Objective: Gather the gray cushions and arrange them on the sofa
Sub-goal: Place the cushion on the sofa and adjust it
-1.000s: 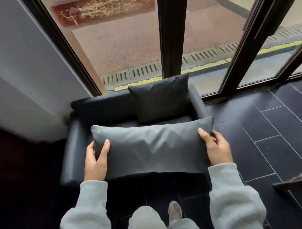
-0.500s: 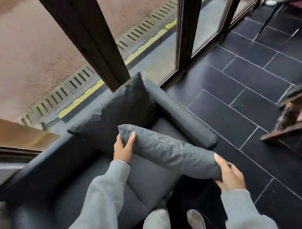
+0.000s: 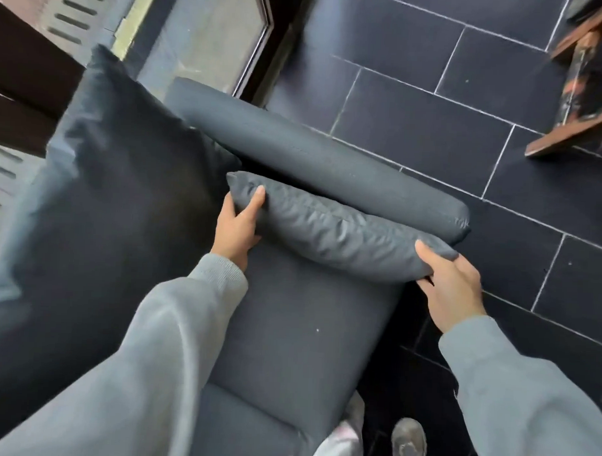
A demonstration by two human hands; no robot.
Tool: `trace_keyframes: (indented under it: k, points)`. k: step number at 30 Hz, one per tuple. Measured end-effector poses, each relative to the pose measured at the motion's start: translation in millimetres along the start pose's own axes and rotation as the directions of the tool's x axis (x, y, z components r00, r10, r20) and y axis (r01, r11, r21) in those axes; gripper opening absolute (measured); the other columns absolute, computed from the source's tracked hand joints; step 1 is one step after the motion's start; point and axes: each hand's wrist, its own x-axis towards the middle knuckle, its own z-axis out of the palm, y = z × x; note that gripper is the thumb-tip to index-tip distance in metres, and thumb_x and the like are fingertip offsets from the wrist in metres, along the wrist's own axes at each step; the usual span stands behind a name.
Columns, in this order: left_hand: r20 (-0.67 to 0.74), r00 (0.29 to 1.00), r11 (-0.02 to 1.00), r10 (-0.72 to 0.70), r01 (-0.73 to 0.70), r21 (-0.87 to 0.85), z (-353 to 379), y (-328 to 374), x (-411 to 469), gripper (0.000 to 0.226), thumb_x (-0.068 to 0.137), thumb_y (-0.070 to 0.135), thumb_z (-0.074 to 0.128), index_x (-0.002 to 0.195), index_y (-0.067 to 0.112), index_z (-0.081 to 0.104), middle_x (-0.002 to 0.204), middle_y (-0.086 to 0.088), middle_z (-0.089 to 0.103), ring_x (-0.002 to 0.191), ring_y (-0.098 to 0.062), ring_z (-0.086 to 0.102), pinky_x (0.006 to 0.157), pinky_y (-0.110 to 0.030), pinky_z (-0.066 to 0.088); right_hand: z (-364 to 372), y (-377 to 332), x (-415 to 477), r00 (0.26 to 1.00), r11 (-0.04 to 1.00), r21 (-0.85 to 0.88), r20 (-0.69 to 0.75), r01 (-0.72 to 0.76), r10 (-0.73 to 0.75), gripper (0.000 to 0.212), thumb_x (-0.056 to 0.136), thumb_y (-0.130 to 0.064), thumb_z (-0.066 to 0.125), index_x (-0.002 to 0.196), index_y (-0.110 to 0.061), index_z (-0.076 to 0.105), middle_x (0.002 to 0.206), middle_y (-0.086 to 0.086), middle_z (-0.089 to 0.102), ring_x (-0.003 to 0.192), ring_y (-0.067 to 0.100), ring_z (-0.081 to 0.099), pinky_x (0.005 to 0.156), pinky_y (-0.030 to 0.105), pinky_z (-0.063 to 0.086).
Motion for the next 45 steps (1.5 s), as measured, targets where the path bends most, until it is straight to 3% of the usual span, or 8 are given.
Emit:
trace_keyframes:
  k: [6,19,28,31,35,39,42,45]
  points:
    - [0.077,0.997,0.999,0.013,-0.010,-0.040,15.6,-20.9,30.5,0.042,0.092,0.045,0.071,0.132,0.044,0.059,0.131,0.020,0.068,0.123,-0.005,0.063,0.106,-0.049,0.048,-4.9,41.2,20.8,0.993,0.996,0.055,-0.104,0.069,-0.063,0.026,0.090,-0.008,0.078,0.115,-0.006,0.070,0.112,0.008,0.079,0.107,0.016,0.075,0.094,0.031,0.058]
    - [0.149,0.984,0.988,0.093,-0.074,-0.134,11.2,-38.2,55.0,0.031,0.093,0.034,0.069,0.123,0.034,0.065,0.124,0.013,0.071,0.113,-0.002,0.067,0.088,-0.037,0.052,18.8,88.2,20.7,0.942,0.950,0.241,-0.314,0.197,-0.116,0.021,0.095,-0.003,0.070,0.116,-0.008,0.069,0.113,0.010,0.078,0.112,0.021,0.073,0.095,0.037,0.057]
    - [0.067,0.997,0.998,0.041,-0.037,-0.056,6.4,-28.6,73.9,0.037,0.089,0.057,0.066,0.124,0.059,0.054,0.131,0.031,0.063,0.126,-0.005,0.057,0.095,-0.054,0.049,27.1,74.0,50.2,0.990,0.991,0.098,-0.115,0.088,-0.076,0.027,0.090,-0.008,0.079,0.115,-0.007,0.070,0.113,0.009,0.078,0.110,0.020,0.074,0.094,0.038,0.058]
    - [0.031,0.999,0.999,0.040,-0.040,-0.007,13.6,-25.4,80.4,0.035,0.083,0.064,0.067,0.116,0.064,0.053,0.125,0.036,0.063,0.121,-0.002,0.058,0.094,-0.057,0.051,21.8,65.0,56.1,0.992,0.994,0.015,-0.076,0.105,-0.103,0.030,0.084,-0.016,0.085,0.112,-0.011,0.073,0.111,0.006,0.079,0.108,0.018,0.075,0.098,0.043,0.058]
    - [-0.034,0.998,0.998,0.051,-0.050,0.032,15.2,-29.0,59.5,0.064,0.079,0.077,0.060,0.137,0.055,0.045,0.132,0.035,0.058,0.123,-0.001,0.056,0.100,-0.053,0.049,10.6,60.6,41.4,0.991,0.983,-0.158,-0.080,0.094,-0.107,0.045,0.069,-0.053,0.082,0.105,-0.026,0.075,0.108,-0.007,0.079,0.109,0.013,0.072,0.102,0.045,0.055]
    - [-0.057,0.998,0.984,-0.027,0.037,0.175,16.0,-39.5,27.4,0.101,0.075,0.083,0.056,0.160,0.045,0.017,0.164,0.017,0.034,0.147,-0.014,0.038,0.120,-0.048,0.032,-8.4,51.4,21.8,1.000,0.866,-0.501,0.003,0.007,-0.006,0.092,0.072,-0.078,0.063,0.150,-0.031,0.050,0.146,-0.009,0.059,0.139,0.017,0.050,0.117,0.044,0.038]
    - [0.040,0.999,0.897,0.006,-0.023,0.442,37.2,-29.7,-37.9,0.106,0.083,0.077,0.055,0.164,0.030,0.004,0.171,0.003,0.018,0.155,-0.021,0.022,0.125,-0.041,0.018,-53.6,21.3,-17.0,0.997,0.704,-0.707,0.064,0.070,-0.034,0.100,0.086,-0.076,0.056,0.165,-0.031,0.015,0.168,-0.001,0.029,0.154,0.027,0.025,0.124,0.046,0.022]
    - [0.245,0.965,0.643,0.099,-0.250,0.724,73.7,-17.1,-95.9,0.097,0.090,0.072,0.054,0.164,0.028,0.011,0.173,-0.007,0.008,0.158,-0.029,0.004,0.126,-0.045,0.009,-100.1,-13.4,-49.4,0.984,0.571,-0.802,0.125,0.174,-0.124,0.097,0.092,-0.072,0.051,0.166,-0.031,0.003,0.174,0.006,0.010,0.159,0.030,0.009,0.125,0.050,0.014]
